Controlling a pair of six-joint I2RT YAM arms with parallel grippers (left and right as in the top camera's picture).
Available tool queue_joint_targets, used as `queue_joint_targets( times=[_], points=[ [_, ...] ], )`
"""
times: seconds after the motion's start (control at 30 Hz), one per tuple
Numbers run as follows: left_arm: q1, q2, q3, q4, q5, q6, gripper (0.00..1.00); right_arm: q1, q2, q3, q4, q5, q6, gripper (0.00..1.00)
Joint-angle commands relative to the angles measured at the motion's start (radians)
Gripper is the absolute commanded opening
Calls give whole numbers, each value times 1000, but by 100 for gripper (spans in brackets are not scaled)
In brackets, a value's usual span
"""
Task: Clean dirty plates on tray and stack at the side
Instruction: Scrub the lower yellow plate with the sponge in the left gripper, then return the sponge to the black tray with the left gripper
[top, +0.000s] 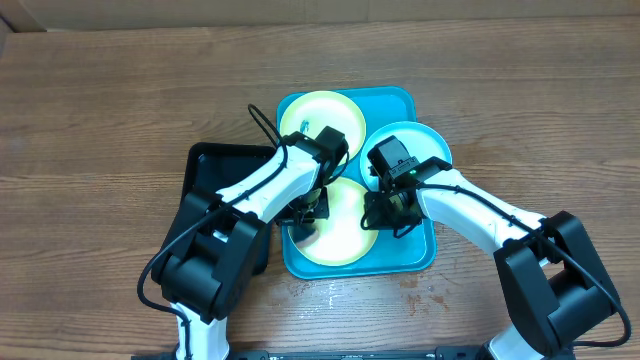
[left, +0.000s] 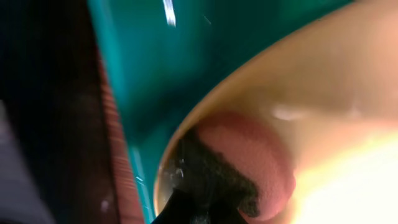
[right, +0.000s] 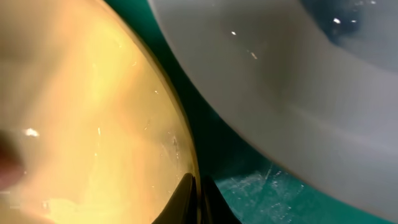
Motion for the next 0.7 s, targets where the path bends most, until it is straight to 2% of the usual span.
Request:
queue_joint_targets(
  times=[0.0, 0.2, 0.37, 0.47, 0.57, 0.67],
  points=[
    [26, 48, 21, 7, -215, -28, 4, -6, 12, -10, -17, 67, -1, 4],
    [66, 48, 159, -75, -176, -27, 4, -6, 12, -10, -17, 67, -2, 4],
    [136, 41, 349, -236, -91, -18, 4, -6, 12, -10, -18, 67, -2, 4],
    [196, 27, 423, -281, -107, 54, 4, -6, 12, -10, -18, 67, -2, 4],
    [262, 24, 432, -282, -177, 105, 4, -6, 12, -10, -18, 67, -2, 4],
    [330, 26, 403, -287, -132, 113, 4, -6, 12, -10, -16, 67, -1, 4]
  ],
)
